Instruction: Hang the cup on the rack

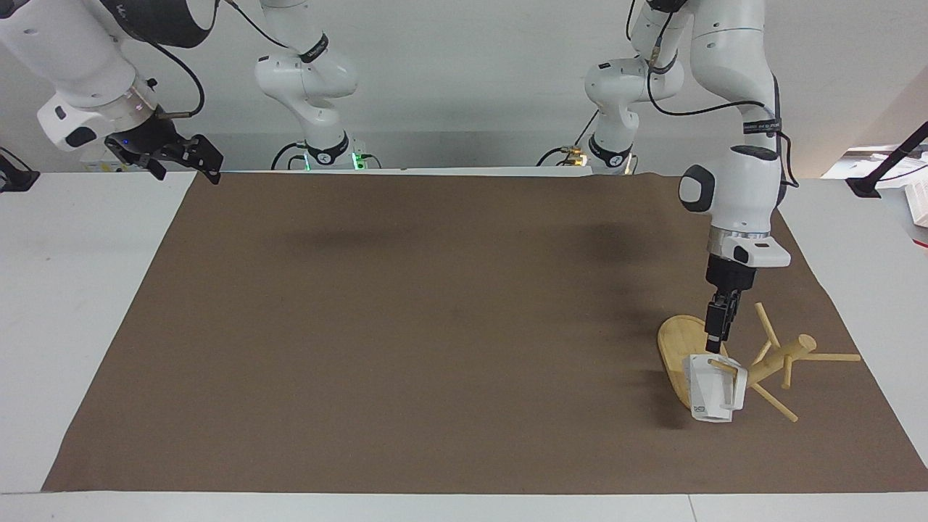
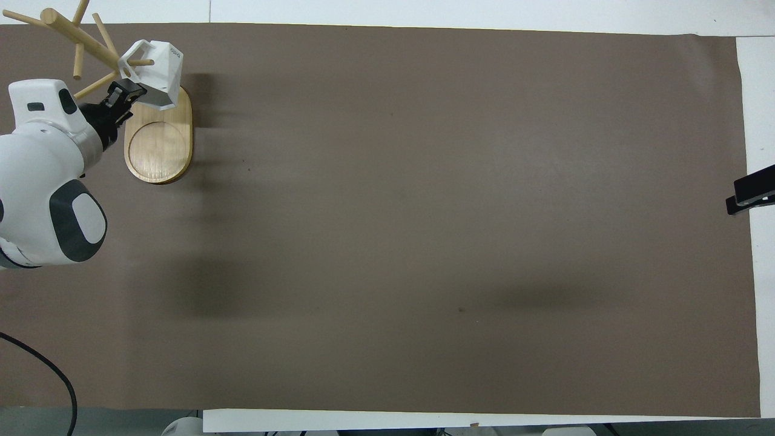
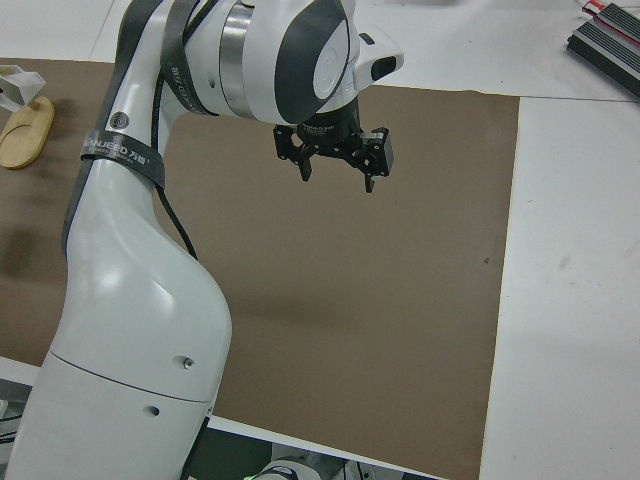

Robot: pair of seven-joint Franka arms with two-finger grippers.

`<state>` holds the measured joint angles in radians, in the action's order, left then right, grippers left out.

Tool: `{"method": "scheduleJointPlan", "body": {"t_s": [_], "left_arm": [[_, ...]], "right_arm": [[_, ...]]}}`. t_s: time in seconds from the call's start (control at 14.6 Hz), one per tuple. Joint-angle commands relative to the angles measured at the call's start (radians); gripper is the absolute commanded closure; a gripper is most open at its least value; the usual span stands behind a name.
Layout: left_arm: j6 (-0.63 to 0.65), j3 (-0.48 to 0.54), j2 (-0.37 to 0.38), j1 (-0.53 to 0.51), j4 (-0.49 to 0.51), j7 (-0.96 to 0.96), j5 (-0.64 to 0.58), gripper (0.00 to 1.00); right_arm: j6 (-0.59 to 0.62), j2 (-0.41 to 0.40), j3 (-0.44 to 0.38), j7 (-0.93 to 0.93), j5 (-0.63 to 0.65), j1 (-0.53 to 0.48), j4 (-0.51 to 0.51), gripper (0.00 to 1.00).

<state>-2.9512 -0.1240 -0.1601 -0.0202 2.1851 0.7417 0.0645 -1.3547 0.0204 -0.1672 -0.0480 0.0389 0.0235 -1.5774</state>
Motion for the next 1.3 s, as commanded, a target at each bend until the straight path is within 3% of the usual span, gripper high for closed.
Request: {"method": "scheduleJointPlan", "body": {"t_s": [0.0,0.27,0.68,0.89,1.23], "left_arm": [[0.188,-0.005,0.057,-0.012,-0.014,-0.033,-0.012,0.00],[0.571,-0.005,0.178,-0.018,-0.062,-0.203,-0.012,0.00],[1.197,-0.005,0.217,-0.070,-0.379,-0.563,-0.015,0.00],[1.313,0.000,0.211,-0.072,-0.482,-0.608,-0.073,0.00],[1.360,0.000,0.208,-0.075,-0.501,-0.653,-0.107,0.00]], "right_arm": [[-0.007,0.016,-0.003,0.010,-0.005,0.004,-0.023,0.00],[-0.014,0.016,0.006,0.010,-0.002,0.012,-0.023,0.00],[-0.084,0.015,0.006,0.010,-0.005,-0.004,-0.026,0.00],[-0.084,0.016,0.006,0.010,-0.005,0.009,-0.027,0.00],[-0.084,0.016,0.006,0.010,-0.005,0.004,-0.027,0.00]]}}
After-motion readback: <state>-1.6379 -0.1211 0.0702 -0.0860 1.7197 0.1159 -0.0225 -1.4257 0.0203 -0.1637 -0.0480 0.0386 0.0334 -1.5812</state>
